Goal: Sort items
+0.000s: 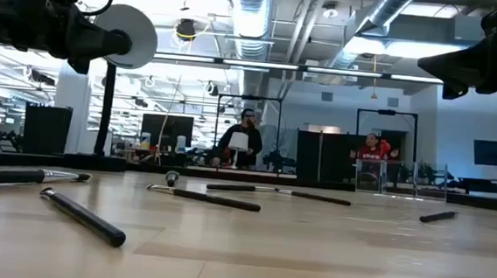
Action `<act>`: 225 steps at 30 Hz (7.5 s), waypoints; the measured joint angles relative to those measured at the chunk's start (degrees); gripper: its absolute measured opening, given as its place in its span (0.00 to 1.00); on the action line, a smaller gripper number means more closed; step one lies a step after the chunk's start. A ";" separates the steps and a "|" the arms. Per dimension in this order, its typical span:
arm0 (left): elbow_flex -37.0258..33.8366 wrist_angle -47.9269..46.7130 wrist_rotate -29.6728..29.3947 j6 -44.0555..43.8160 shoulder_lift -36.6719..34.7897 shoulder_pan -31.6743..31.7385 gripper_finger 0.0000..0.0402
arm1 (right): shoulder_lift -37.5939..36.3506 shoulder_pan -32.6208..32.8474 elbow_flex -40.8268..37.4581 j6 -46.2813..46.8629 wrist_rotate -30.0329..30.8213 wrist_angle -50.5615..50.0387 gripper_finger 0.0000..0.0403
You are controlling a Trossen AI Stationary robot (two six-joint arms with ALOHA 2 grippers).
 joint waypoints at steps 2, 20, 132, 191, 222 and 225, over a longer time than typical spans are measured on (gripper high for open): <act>0.00 0.00 0.00 0.02 -0.01 0.00 0.01 | 0.01 0.00 -0.02 -0.01 0.00 0.00 0.00; 0.00 0.00 0.00 0.01 0.00 -0.02 0.01 | 0.01 -0.02 0.00 -0.01 0.00 0.00 0.00; 63.52 -30.88 4.59 -20.46 85.57 6.92 0.33 | 45.58 -14.27 16.68 7.55 8.92 8.42 0.00; 67.35 -33.34 10.34 -16.42 102.90 12.28 0.07 | 50.22 -11.45 16.94 9.64 8.70 7.74 0.00; 40.91 19.82 20.86 -8.88 73.59 14.12 0.05 | 68.67 -17.00 16.91 15.68 -15.87 42.58 0.05; 34.92 30.21 21.78 -8.92 72.05 14.08 0.05 | 72.77 -18.26 16.92 16.56 -19.63 54.42 0.14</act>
